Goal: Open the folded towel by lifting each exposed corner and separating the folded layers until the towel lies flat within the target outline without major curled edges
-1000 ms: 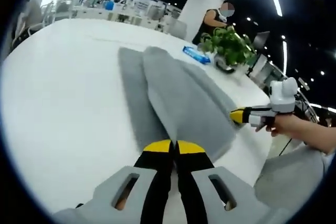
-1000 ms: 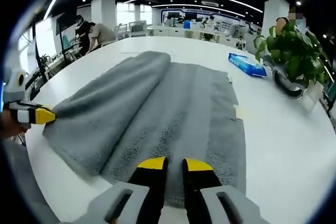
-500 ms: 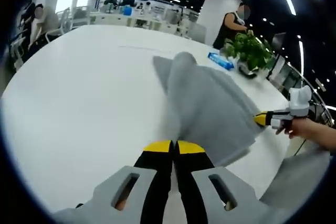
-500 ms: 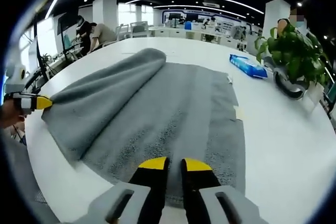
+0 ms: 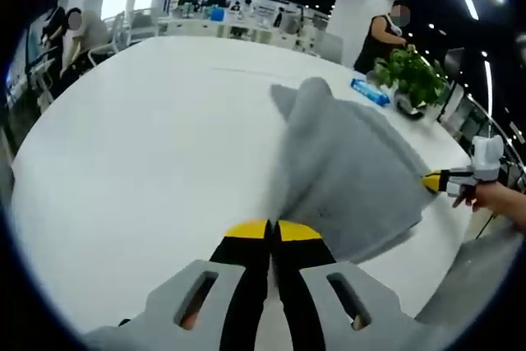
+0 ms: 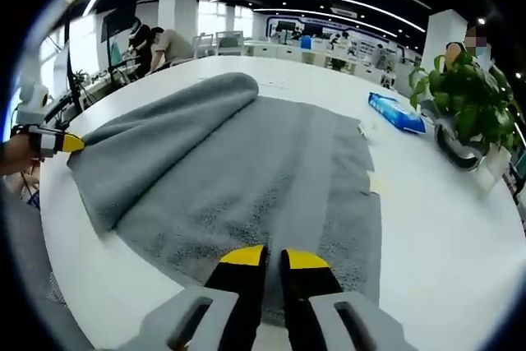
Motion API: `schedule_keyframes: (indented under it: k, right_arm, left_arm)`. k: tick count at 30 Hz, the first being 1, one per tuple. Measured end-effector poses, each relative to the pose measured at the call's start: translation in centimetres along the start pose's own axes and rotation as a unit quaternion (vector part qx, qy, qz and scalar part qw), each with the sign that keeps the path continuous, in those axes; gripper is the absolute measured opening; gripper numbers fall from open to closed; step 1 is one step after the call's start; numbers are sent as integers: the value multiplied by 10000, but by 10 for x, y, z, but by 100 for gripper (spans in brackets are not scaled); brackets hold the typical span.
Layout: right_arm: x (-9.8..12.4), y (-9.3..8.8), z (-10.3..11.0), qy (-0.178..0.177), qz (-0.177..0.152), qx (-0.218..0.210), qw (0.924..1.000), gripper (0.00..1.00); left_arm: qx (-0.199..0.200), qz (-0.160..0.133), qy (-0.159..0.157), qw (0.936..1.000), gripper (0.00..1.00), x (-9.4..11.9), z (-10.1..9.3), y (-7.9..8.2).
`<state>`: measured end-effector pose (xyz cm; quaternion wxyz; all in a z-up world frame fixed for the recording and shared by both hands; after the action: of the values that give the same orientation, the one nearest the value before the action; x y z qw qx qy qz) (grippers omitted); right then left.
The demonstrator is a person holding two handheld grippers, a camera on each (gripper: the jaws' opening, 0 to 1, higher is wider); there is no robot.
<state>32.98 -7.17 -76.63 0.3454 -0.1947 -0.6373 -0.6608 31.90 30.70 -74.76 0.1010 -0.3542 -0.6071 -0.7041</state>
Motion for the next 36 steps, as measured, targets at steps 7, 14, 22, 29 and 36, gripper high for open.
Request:
schedule_keyframes:
  k: [7, 14, 22, 29, 36]
  right_arm:
    - [-1, 2, -3, 173, 135, 172, 9996, 4]
    - [-1, 2, -5, 236, 164, 227, 9993, 2]
    - [-1, 3, -7, 294, 161, 380, 9987, 0]
    - [0, 3, -17, 239, 114, 398, 9989, 0]
    - [2, 1, -32, 127, 26, 276, 9995, 0]
  left_arm:
    - [-789, 250, 304, 9961, 2, -2, 0, -9]
    - [-1164, 478, 315, 9916, 2, -4, -6, -14]
    - [-1019, 329, 309, 9938, 3, -2, 0, -17]
    - [-762, 298, 501, 9954, 2, 2, 9, -20]
    - [-709, 352, 773, 9939, 3, 5, 19, -23]
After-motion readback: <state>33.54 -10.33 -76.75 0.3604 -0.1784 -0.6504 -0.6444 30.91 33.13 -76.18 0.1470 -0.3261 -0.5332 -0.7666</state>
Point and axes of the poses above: the point that each gripper's makers call its tool centre point, and the gripper's own axes: x roughly backward along the fingers, z roughly to its left, y roughly out of its top, the point moved 6 cm from there along x, roughly backward along the fingers, and after that the axes turned 15 degrees about -x, right-handed, at the moved point
